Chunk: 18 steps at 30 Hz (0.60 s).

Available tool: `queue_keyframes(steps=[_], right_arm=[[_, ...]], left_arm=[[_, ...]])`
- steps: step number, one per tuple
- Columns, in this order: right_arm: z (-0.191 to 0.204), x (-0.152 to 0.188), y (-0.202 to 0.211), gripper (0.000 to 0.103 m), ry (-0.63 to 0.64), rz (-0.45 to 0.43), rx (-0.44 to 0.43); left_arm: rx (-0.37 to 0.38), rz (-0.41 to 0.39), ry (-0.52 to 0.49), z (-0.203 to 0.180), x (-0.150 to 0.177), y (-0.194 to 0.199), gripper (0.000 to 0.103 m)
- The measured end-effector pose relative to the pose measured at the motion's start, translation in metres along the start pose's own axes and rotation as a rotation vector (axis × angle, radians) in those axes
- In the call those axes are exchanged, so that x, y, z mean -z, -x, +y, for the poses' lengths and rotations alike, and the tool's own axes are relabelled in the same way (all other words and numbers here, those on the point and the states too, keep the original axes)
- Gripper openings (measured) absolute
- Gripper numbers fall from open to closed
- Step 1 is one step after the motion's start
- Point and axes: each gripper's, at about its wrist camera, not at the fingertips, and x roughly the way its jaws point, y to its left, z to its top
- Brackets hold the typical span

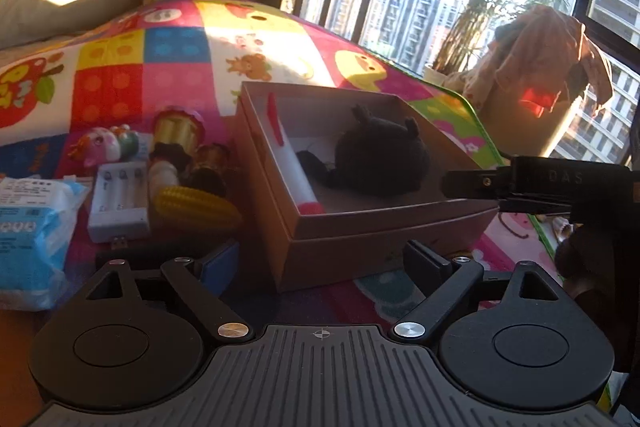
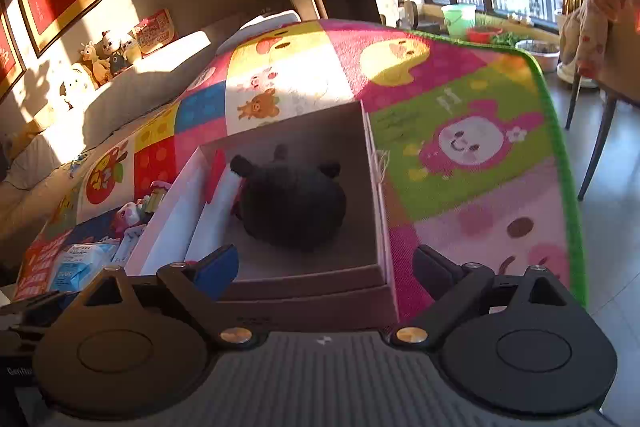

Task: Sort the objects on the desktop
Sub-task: 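Lower the plush toy and foam rocket into the pink box and release both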

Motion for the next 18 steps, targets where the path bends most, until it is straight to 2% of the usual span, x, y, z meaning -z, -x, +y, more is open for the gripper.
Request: queue_keyframes(steps=[2,4,9,13,18], right_arm=[[0.003,-0.003,-0.006,0.095,-0.021,0.010,-0.027],[0.010,-0.010,-0.013,0.095,-0.015,-0.009,-0.014],[0.028,-0.030,-0.040,0.095,-0.003,-0.008,-0.056],[0.052,-0.033,-0.055,0.095,0.108,-0.011,-0.051],[0.078,-0.020,-0.022,0.099,0.261,-0.143,0.015]], left_arm=[[0.019,-0.001,0.002,-0.002,0.001,-0.002,0.093],[0.021,-0.006,0.003,-0.002,0.001,-0.003,0.094],[-0.030,-0.025,0.012,0.009,0.003,0.004,0.097],[-0.138,-0.053,0.000,0.024,0.009,0.025,0.100],[-0.320,-0.077,0.011,0.054,0.024,0.055,0.101]])
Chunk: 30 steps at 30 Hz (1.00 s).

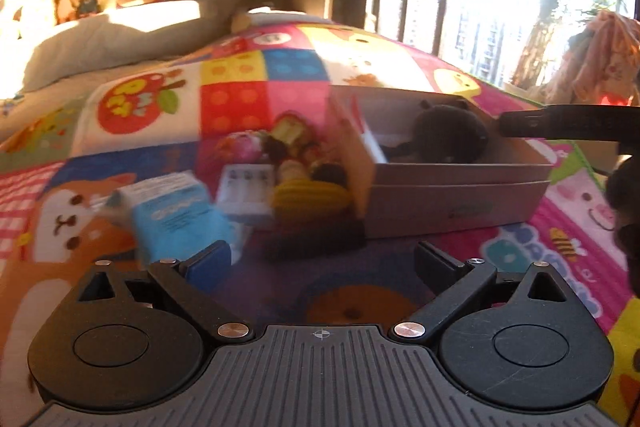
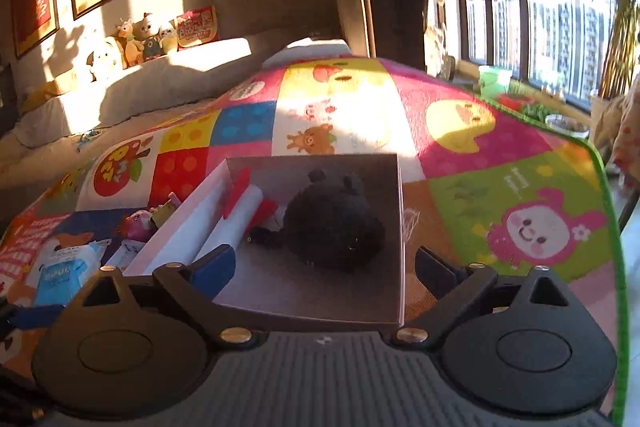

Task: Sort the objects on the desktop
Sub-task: 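Lower the plush toy and foam rocket into the pink box and release both, then move the left gripper to the blue packet and grasp it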

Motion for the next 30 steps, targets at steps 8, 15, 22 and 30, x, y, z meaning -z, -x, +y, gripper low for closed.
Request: queue_keyframes(steps=[8,15,22,30], right_arm=[[0.081,0.017,0.046,0.101,0.258,-0.028,-0.161],[0.155,0.051,0.005,0.101,0.262,0.115,-0.179],[0.185,0.051,-0.053,0.090,0.118,0.227,-0.029],[0.182,0.056,-0.049,0.074,0.130,0.218,-0.022]], left_arm=[[-0.307,0.017,0.166,0.066,0.023,0.027,0.102],[-0.318,-0.060,0.385,0.102,0.043,0.049,0.103],[-0.295,-0.095,0.509,0.116,0.050,0.054,0.103],[-0.289,-0.079,0.530,0.119,0.052,0.052,0.103]])
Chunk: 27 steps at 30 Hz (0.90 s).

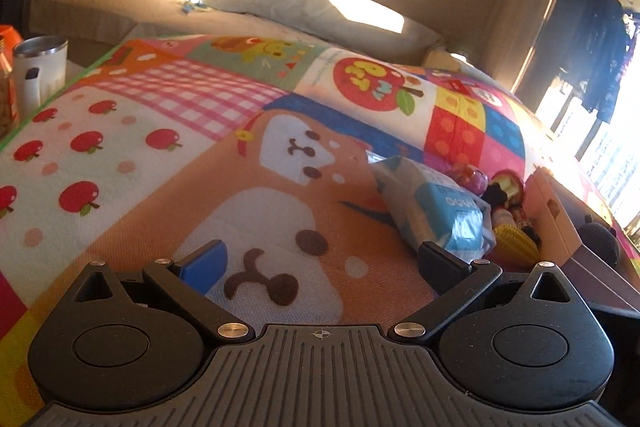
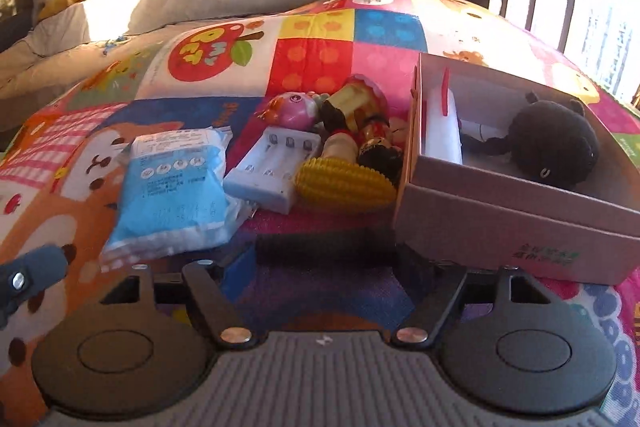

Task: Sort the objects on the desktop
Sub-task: 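Move the left gripper to the blue packet and grasp it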

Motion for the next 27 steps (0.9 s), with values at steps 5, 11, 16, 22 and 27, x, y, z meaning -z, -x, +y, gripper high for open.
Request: queue_keyframes(steps=[5,11,16,22,27], right_arm=[[-0.036,0.023,0.035,0.074,0.019,0.016,-0.041],[-0.101,0.051,0.073,0.081,-0.026,-0.040,0.058],[-0.134,0.065,0.082,0.101,-0.112,-0.101,0.103],[-0.149,0.068,0.076,0.103,-0.190,-0.078,0.076],[-0.162,0.069,0.069,0.103,-0.275,-0.037,0.032]], left_arm=[[-0.014,0.008,-0.016,-0.003,0.001,-0.001,0.103],[-0.034,0.061,-0.164,-0.029,0.001,-0.012,0.103],[0.069,0.034,-0.223,-0.071,-0.010,-0.013,0.103],[-0.013,0.047,-0.371,-0.114,-0.017,-0.050,0.103],[-0.017,0.114,-0.391,-0.112,-0.015,-0.070,0.078]])
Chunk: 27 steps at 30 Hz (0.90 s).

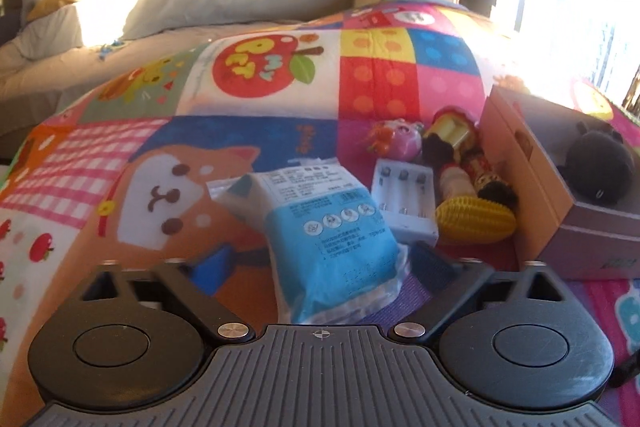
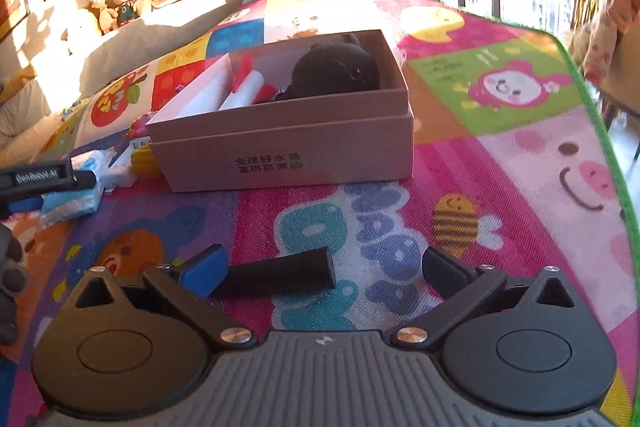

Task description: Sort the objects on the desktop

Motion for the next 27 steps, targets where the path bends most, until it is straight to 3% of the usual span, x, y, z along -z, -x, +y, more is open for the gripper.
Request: queue_keyframes(steps=[1,2,10,15,17,19,21,24,27], right_arm=[[-0.001,0.000,0.000,0.103,-0.006,-0.004,-0.004],[0.000,0.001,0.000,0.103,-0.007,-0.005,-0.004],[0.003,0.001,-0.001,0.103,0.002,-0.001,0.006],[0.003,0.001,-0.002,0.103,0.006,0.000,0.010],[0.004,0.001,-0.001,0.103,0.005,0.001,0.010],[0.004,0.001,-0.002,0.103,0.007,0.002,0.012],[0.004,0.000,-0.002,0.103,0.007,0.004,0.011],[0.005,0.001,-0.002,0.103,0.007,0.003,0.012],[0.004,0.001,-0.002,0.103,0.006,0.002,0.011]], left_arm=[[0.012,0.012,-0.009,0.001,0.001,-0.001,0.069],[0.015,0.015,-0.010,0.002,0.003,0.000,0.066],[0.034,-0.022,-0.109,0.004,0.021,0.034,0.058],[0.190,-0.014,-0.174,-0.010,0.043,0.072,0.057],[0.284,0.007,-0.178,-0.015,0.053,0.085,0.052],[0.339,0.025,-0.182,-0.021,0.062,0.093,0.054],[0.344,0.025,-0.202,-0.026,0.071,0.099,0.057],[0.348,0.034,-0.200,-0.026,0.076,0.100,0.075],[0.351,0.035,-0.137,-0.020,0.070,0.097,0.091]])
